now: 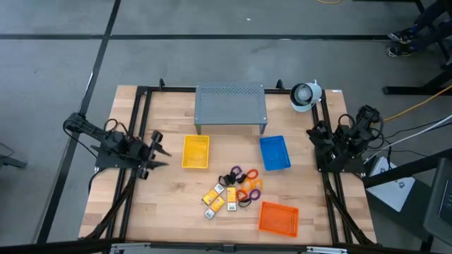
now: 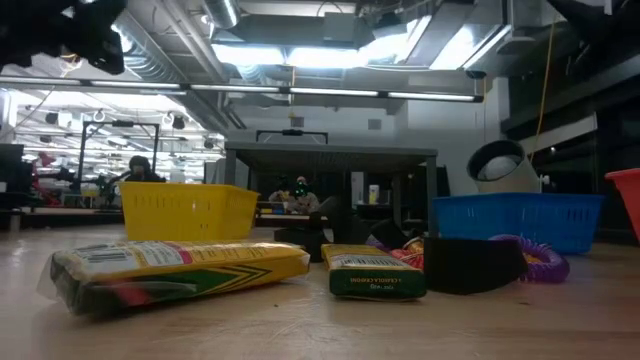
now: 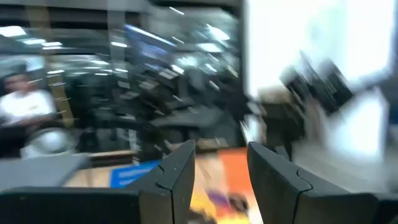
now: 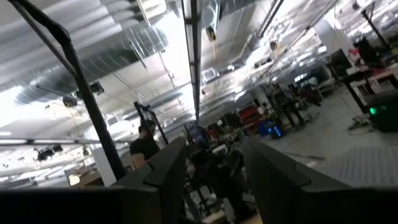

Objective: Pick & Place Office Desk Supplies
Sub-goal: Put the yellow box of crayons into the yellow bin

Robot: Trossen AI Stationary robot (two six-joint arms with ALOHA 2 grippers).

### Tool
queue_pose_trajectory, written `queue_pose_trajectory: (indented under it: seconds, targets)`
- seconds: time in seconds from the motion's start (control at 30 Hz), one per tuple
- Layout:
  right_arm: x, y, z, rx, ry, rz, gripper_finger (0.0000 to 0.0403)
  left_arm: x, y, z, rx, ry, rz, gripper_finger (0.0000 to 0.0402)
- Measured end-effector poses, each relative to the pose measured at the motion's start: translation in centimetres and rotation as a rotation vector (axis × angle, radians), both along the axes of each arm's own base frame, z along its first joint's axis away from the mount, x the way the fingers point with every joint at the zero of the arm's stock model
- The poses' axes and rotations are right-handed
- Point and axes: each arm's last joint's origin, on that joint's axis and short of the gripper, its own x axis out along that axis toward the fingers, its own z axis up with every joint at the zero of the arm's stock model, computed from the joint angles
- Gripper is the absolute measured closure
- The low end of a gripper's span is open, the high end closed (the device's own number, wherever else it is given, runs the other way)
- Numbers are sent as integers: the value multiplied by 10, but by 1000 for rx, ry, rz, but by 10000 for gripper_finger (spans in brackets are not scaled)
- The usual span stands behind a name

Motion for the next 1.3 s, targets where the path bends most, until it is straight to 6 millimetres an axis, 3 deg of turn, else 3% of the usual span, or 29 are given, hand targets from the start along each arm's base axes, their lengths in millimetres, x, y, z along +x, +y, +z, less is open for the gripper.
queue_pose_trajectory:
  seconds: [0.2, 0.37, 0.6, 0.8, 0.97, 1.3]
  targets:
    - [2, -5, 8, -80, -115, -71, 243, -4, 15, 17, -391, -87, 310, 258]
    - [5, -7, 18, -162, -157, -126, 243, -10, 22, 35, -466, -270, 383, 258]
    - [1, -8, 51, -208, -302, -45, 243, -21, 27, 53, -488, -484, 377, 258]
    - [-6, -13, 71, -161, -351, -55, 243, -22, 25, 56, -593, -530, 215, 258]
    - [-8, -15, 74, -134, -343, -80, 243, -19, 23, 54, -578, -496, 178, 258]
    - [-7, -19, 72, 46, -281, -117, 243, -9, 24, 44, -949, -423, 179, 258]
